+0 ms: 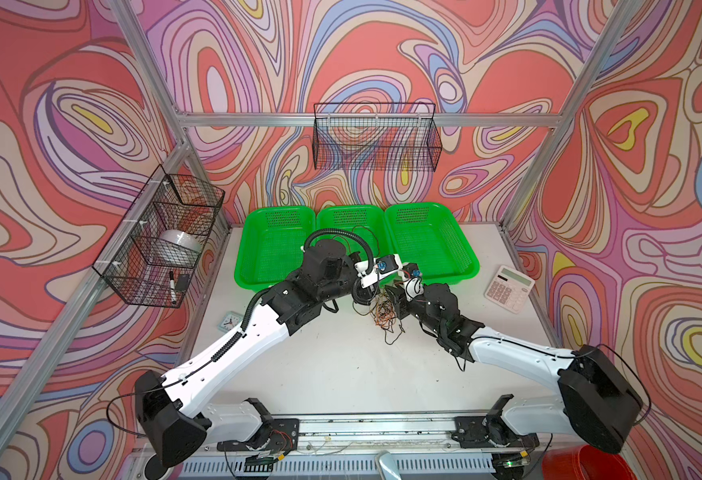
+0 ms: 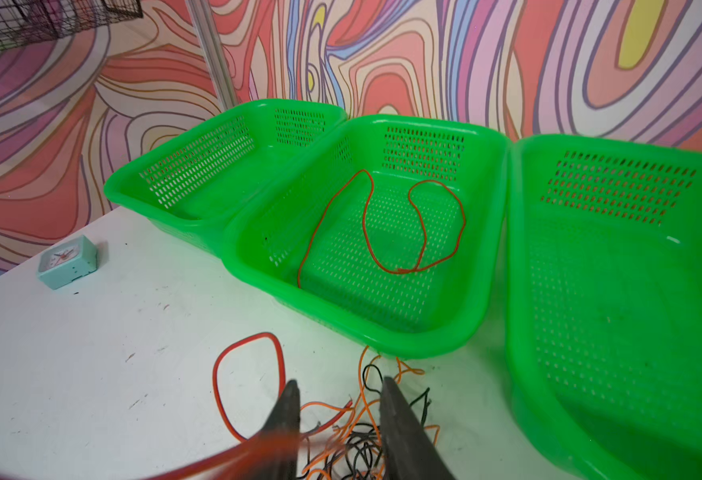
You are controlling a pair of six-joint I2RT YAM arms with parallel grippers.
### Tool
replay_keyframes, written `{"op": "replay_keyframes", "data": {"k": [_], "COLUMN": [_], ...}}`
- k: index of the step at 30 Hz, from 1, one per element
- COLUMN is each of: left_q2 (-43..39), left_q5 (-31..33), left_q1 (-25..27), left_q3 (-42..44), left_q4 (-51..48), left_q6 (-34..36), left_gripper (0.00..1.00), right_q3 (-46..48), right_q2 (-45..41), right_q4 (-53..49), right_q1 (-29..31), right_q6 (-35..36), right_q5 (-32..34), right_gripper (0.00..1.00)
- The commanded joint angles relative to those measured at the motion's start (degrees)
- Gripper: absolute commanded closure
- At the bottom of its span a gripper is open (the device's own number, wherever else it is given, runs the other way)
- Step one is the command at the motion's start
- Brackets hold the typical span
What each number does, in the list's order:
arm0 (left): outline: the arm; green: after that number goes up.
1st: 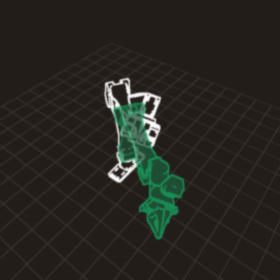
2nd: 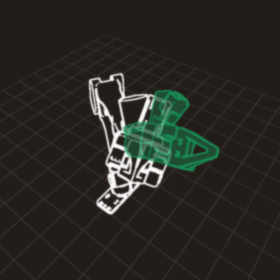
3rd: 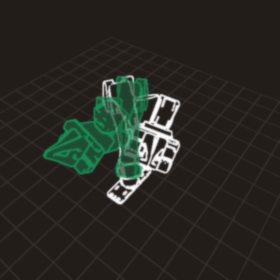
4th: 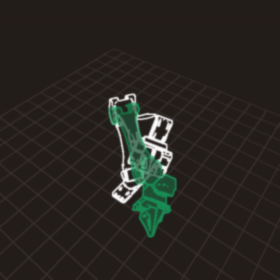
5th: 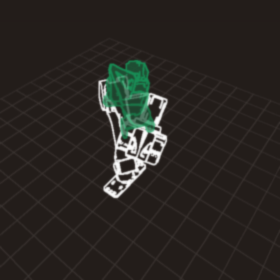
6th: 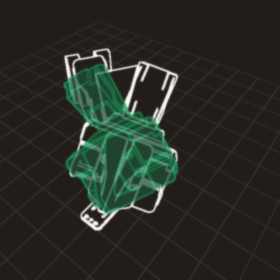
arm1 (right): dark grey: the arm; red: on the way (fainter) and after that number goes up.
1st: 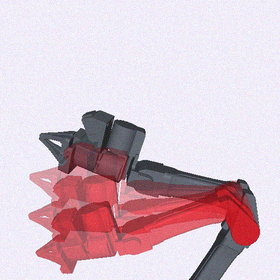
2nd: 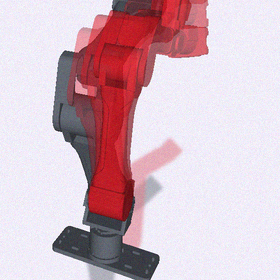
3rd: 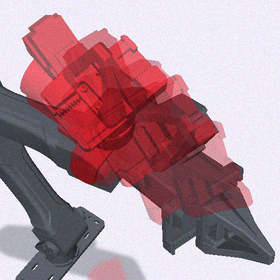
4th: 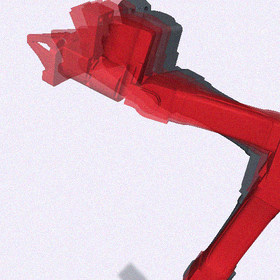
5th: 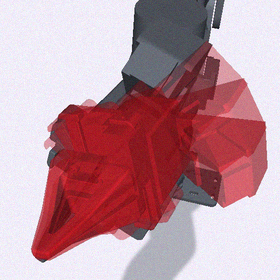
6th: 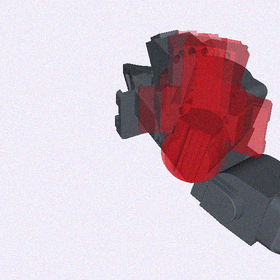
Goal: Untangle the cables
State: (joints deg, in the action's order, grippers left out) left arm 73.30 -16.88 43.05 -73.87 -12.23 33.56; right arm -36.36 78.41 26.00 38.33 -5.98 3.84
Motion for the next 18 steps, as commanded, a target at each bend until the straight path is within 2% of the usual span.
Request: {"op": "replay_keyframes", "data": {"k": [1, 7, 11, 14, 18], "left_q2": [-1.49, 0.65, 1.79, 2.70, 4.32], "left_q5": [-0.35, 0.56, 2.43, 5.30, 10.37], "left_q1": [0.04, 0.04, 0.04, 0.03, 0.01], "left_q3": [-4.27, -15.11, -20.87, -24.21, -27.38], "left_q4": [-1.61, -6.77, -8.56, -9.55, -9.98], "left_q6": [-1.26, 0.47, 1.97, 3.30, 4.13], "left_gripper": [1.00, 1.00, 1.00, 1.00, 1.00], "right_q3": [2.82, 3.75, 1.83, 1.09, 1.49], "right_q2": [3.26, 11.71, 15.79, 15.86, 11.05], "right_q4": [6.25, 10.56, 8.28, 6.35, 3.23], "right_q1": [-0.09, -0.09, -0.01, -0.01, 0.04], "right_q6": [-5.47, -11.31, -13.17, -13.35, -11.43], "right_q5": [1.56, -1.91, -2.18, -1.51, 0.89], "right_gripper": [0.71, 0.66, 0.64, 0.63, 0.60]}}
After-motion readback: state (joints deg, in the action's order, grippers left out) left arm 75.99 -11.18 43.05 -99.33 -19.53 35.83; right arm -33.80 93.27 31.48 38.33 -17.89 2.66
